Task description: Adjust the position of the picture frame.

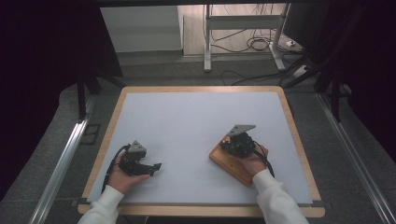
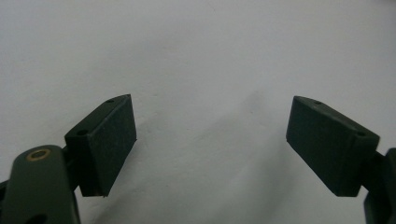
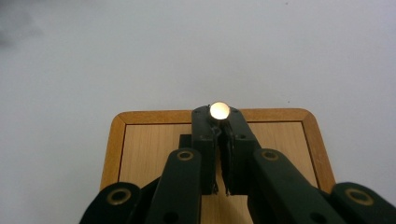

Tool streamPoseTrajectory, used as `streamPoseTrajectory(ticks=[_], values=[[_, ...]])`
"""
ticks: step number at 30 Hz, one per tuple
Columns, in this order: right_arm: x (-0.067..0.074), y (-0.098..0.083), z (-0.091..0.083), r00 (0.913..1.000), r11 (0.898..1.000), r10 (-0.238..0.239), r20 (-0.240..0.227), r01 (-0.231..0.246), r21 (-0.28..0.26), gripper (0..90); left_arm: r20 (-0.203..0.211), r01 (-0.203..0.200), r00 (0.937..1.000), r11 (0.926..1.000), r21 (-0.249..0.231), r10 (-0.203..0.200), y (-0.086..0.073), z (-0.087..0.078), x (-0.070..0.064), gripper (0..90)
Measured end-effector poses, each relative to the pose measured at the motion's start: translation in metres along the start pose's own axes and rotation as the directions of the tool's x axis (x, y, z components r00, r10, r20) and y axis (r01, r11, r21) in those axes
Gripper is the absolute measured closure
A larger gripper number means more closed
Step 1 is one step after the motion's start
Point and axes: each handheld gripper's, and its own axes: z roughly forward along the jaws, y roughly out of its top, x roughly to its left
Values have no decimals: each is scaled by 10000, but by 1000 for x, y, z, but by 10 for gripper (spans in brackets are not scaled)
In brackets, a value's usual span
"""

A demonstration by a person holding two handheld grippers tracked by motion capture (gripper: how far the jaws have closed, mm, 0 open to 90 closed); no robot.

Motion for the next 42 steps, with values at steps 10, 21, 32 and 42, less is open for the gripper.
streamPoseTrajectory(ticks=[10,21,32,42], values=[[28,23,-10,9978,9971,-620,-246,609,-461,861,24,11,10000,10000,-38,-11,0,-1,0,160],[62,46,28,9890,9931,-1126,-960,1087,-443,860,10,113,9999,9998,-143,-112,0,-2,1,161],[76,53,65,9842,9901,-1399,-1084,1406,-14,858,-34,-9,10000,10000,-84,9,0,-2,2,163],[86,52,77,9801,9864,-1636,-1126,1646,-5,844,-115,-87,9999,9999,-143,85,0,-2,1,164]])
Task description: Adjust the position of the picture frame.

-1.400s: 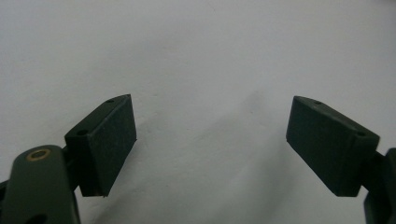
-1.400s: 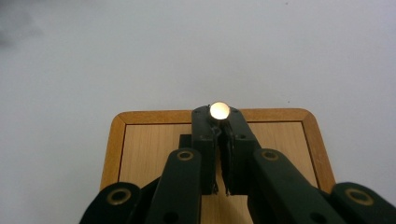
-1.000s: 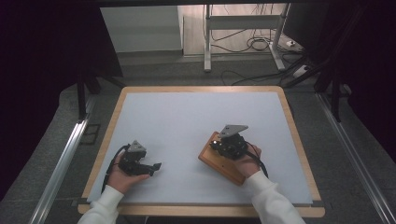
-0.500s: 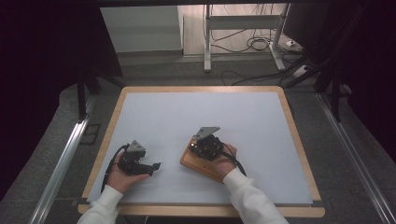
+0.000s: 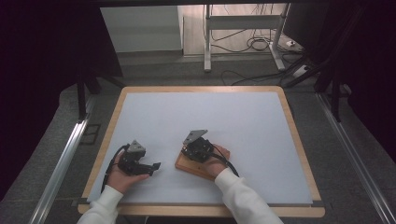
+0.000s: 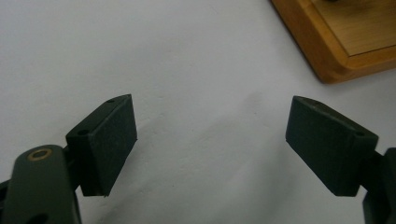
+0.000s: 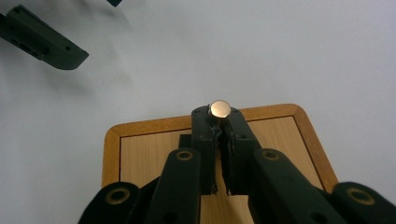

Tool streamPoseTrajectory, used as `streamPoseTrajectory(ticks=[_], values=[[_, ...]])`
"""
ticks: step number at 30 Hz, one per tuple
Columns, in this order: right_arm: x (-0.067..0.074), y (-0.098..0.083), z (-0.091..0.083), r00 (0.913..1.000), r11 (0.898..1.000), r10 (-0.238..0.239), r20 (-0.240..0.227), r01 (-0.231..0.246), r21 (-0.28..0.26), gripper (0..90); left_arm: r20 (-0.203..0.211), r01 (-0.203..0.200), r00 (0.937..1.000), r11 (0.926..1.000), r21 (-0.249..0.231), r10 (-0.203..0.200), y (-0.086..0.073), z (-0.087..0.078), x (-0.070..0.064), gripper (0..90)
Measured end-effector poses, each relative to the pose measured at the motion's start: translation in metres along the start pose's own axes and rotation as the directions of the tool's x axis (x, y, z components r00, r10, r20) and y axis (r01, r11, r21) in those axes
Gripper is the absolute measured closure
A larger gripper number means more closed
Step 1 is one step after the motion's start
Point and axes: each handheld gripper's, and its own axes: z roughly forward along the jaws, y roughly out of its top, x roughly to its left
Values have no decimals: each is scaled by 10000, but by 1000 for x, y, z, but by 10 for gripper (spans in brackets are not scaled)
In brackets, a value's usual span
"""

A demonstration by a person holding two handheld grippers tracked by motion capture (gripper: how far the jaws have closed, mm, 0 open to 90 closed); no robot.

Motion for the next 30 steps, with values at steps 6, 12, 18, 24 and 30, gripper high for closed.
streamPoseTrajectory(ticks=[6,12,18,24,30], values=[[-4,-7,-19,9993,9992,249,278,-240,-317,511,21,-135,9999,9999,90,135,0,0,0,164],[-22,-30,-57,9919,9933,967,827,-908,-719,424,-36,-175,9998,9998,85,176,0,0,-2,162],[-51,-57,-83,9682,9818,1865,1665,-1773,-682,576,-81,-271,9996,9996,84,272,1,1,-4,159],[-74,-75,-89,9573,9765,2154,1928,-2119,-387,900,-89,-206,9997,9998,37,206,1,2,-4,159],[-81,-81,-82,9616,9753,2165,1684,-2207,64,900,-100,-262,9996,9996,55,263,1,2,-5,158]])
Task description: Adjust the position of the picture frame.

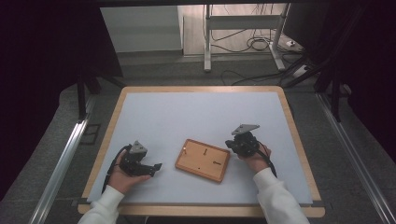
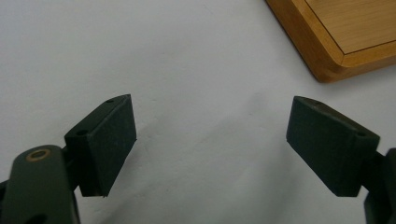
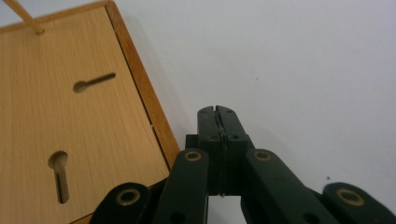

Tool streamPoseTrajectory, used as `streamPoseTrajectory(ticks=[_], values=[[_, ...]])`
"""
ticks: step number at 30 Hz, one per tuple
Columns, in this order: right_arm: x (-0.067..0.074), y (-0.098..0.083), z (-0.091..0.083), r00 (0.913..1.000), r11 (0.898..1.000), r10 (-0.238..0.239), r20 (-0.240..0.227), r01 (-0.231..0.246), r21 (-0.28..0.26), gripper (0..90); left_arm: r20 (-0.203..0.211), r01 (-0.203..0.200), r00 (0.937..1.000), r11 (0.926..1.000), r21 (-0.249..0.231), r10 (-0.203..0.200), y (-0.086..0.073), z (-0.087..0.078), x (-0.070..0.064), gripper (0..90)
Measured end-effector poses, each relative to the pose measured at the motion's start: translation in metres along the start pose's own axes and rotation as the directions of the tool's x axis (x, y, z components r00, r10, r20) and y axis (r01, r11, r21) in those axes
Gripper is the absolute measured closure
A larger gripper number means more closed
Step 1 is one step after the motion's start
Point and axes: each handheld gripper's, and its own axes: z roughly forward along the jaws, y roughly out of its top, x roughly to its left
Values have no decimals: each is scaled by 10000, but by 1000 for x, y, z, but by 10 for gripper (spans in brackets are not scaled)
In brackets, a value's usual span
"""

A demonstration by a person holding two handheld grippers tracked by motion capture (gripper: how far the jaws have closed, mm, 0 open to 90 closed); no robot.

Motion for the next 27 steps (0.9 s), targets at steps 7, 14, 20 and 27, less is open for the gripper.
streamPoseTrajectory(ticks=[7,14,20,27], values=[[4,-1,5,9994,9992,-287,-184,292,255,900,-24,5,10000,10000,3,-5,0,0,0,159],[5,-1,4,9987,9983,-482,-137,486,336,900,-7,-77,10000,9999,97,77,0,1,0,159],[9,-3,0,9981,9971,-602,-161,609,458,900,-16,-63,10000,9999,110,64,0,1,0,159],[25,-7,-5,9977,9943,-665,-111,672,831,900,-10,-72,10000,10000,56,72,0,0,-1,161]])
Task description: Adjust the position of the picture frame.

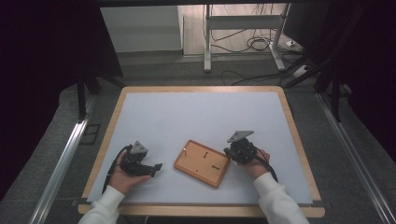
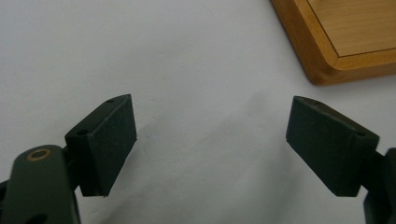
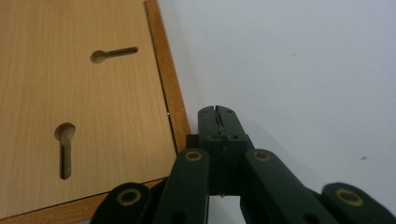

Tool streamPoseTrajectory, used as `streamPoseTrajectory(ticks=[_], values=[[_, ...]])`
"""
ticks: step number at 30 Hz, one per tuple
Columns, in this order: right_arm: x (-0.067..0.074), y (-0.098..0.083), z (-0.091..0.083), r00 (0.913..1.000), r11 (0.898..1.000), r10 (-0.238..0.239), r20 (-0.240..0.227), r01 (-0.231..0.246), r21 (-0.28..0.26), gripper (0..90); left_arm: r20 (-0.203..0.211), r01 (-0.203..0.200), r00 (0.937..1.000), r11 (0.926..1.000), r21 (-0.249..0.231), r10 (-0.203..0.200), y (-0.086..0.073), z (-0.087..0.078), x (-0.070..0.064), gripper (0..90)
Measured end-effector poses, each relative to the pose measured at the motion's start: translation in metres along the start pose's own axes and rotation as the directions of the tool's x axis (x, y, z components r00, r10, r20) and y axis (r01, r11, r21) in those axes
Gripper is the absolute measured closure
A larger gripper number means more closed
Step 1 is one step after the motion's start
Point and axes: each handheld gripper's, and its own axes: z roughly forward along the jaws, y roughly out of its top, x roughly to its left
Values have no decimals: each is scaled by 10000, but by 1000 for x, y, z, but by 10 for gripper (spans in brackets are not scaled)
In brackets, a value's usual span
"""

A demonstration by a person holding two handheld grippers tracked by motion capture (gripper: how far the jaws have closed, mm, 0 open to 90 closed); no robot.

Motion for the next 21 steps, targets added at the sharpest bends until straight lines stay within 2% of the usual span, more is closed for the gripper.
streamPoseTrajectory(ticks=[7,11,15,21], values=[[25,-10,-5,9999,9995,-47,-100,50,323,900,36,18,10000,10000,-60,-18,0,-1,0,160],[33,-17,-10,9998,9996,83,-163,-79,263,900,46,3,10000,10000,-72,-2,0,-1,-1,161],[42,-23,-17,9997,9996,3,-254,4,265,900,50,-40,10000,10000,-68,40,1,-1,-1,161],[42,-36,-33,9983,9995,-29,-575,46,307,900,54,-36,10000,10000,-70,36,1,-1,-2,161]])
